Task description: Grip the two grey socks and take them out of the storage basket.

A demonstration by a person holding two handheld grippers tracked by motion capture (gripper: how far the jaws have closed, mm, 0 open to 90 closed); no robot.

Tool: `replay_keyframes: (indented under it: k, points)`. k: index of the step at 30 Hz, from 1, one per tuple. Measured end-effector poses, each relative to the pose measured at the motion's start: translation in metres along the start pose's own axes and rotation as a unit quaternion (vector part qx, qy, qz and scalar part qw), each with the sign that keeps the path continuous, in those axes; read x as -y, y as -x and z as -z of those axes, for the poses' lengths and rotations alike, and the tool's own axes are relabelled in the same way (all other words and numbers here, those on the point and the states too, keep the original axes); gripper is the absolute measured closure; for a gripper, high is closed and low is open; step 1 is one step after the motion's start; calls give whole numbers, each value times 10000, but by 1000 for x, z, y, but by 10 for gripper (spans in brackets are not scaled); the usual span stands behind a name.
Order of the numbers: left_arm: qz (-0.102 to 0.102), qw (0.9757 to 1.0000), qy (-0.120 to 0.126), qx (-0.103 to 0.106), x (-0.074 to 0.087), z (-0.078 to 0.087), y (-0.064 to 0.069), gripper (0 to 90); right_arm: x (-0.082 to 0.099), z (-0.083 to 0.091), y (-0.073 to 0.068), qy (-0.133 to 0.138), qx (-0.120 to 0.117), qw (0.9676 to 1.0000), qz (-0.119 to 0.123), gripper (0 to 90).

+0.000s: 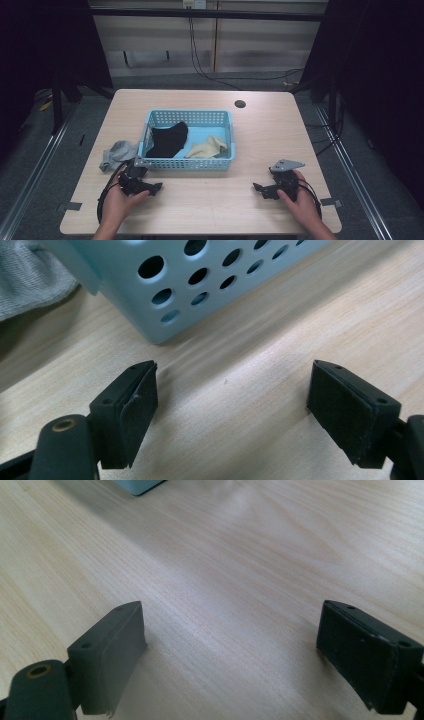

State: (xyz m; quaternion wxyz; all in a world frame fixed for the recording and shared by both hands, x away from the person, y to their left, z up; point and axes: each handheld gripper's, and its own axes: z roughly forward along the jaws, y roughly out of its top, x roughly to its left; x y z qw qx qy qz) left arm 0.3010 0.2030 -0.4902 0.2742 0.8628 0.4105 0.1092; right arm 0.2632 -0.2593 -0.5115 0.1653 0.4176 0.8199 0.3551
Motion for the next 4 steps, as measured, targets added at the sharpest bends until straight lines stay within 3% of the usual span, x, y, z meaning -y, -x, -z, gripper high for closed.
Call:
replay_keyframes:
  k: [4]
  points:
    - [36,9999,-91,88,-1,3,0,197,0,0,0,-3,-1,10000,-14,115]
